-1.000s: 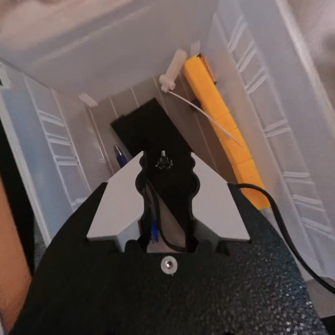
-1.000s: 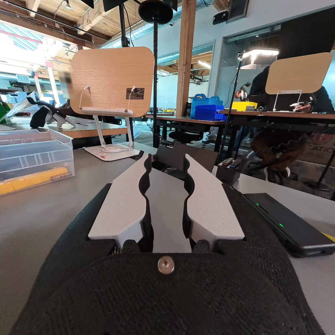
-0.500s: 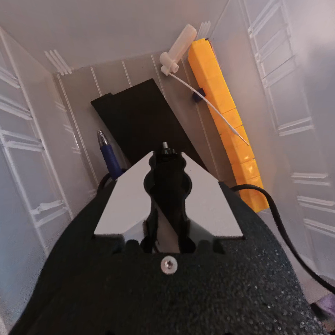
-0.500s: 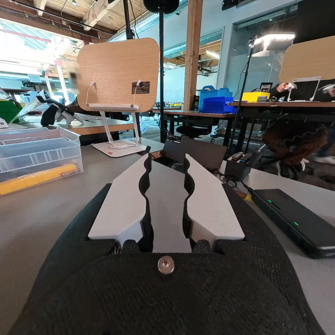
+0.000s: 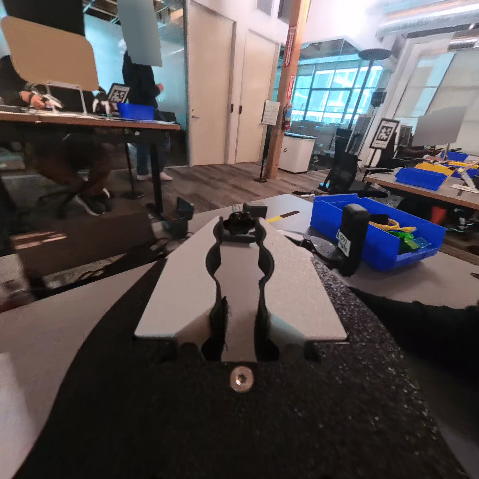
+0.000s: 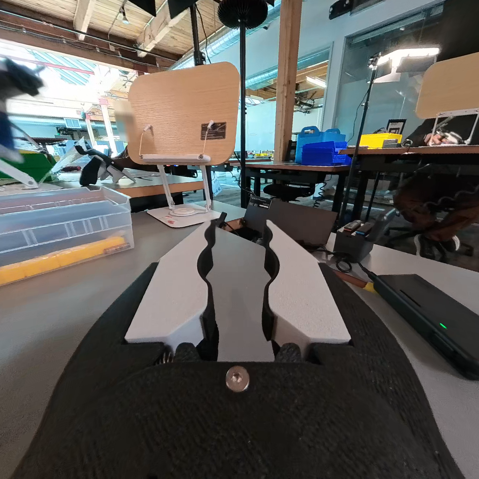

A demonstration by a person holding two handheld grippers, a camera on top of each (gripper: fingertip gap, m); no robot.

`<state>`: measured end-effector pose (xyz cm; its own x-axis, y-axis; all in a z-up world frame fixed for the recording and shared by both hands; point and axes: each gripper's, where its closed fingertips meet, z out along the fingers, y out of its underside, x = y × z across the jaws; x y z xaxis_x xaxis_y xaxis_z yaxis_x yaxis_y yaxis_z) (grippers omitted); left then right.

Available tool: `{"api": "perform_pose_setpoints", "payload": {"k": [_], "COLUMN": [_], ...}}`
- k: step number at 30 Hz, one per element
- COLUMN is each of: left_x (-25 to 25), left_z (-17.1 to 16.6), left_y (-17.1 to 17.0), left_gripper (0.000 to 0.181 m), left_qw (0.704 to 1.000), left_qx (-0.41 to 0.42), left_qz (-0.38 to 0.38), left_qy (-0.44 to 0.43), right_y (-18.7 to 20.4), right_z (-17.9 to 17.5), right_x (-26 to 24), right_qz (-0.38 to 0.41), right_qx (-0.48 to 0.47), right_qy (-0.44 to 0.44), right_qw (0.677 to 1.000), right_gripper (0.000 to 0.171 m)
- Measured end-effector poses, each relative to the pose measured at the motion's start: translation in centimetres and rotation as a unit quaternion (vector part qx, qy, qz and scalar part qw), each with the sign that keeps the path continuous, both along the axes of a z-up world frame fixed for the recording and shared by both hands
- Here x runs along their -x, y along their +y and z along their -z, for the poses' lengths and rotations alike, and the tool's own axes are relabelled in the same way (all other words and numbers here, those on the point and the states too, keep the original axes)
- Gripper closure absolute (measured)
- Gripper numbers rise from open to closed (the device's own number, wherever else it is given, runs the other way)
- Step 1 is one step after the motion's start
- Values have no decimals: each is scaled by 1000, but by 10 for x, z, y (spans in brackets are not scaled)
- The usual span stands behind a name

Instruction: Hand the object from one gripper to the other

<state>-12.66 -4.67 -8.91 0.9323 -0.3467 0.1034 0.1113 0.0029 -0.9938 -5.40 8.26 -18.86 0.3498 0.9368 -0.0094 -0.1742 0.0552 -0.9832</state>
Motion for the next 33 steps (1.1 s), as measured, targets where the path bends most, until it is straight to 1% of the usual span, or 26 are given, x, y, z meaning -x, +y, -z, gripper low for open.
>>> {"api": "perform_pose_setpoints", "payload": {"k": [2, 4, 6, 9, 11, 14, 18, 21, 24, 27, 30, 33], "left_x": [-27, -47, -59, -69, -70, -58, -45, -44, -52, -56, -63, -71], "left_z": [26, 52, 70, 87, 94, 86, 93, 95, 97, 96, 96, 96], "left_y": [33, 60, 77, 86, 86, 82, 88, 89, 89, 87, 83, 79], "left_gripper": [160, 160, 160, 160, 159, 160, 160, 160, 160, 160, 160, 160], "left_qw": [999, 994, 985, 965, 950, 922, 877, 862, 855, 845, 834, 830], "left_qx": [-16, -28, -46, -55, -49, -58, -17, 0, 19, 27, 40, 52], "left_qz": [7, 46, 88, 144, 174, 196, 222, 236, 256, 274, 300, 323], "left_qy": [-35, -91, -143, -213, -254, -329, -426, -448, -450, -459, -461, -452], "right_y": [-3, -5, -6, -8, -19, -39, -58, -70, -72, -64, -61, -59], "right_z": [-4, -8, -10, -12, -16, -21, -12, -11, -11, -7, -6, -5], "right_x": [-3, -8, -12, -16, -16, -12, 3, 11, 15, 17, 17, 16], "right_qz": [-9, -16, -18, -25, -49, -79, -53, -16, 19, 46, 45, 44], "right_qx": [-15, -33, -53, -90, -116, -156, -257, -329, -366, -372, -366, -358], "right_qy": [7, 10, 5, -6, 0, 12, -42, -63, -77, -98, -102, -104], "right_qw": [1000, 999, 998, 996, 992, 985, 964, 942, 927, 922, 924, 927], "right_gripper": [135, 133, 132, 129, 125, 121, 119, 124, 125, 126, 126, 133]}}
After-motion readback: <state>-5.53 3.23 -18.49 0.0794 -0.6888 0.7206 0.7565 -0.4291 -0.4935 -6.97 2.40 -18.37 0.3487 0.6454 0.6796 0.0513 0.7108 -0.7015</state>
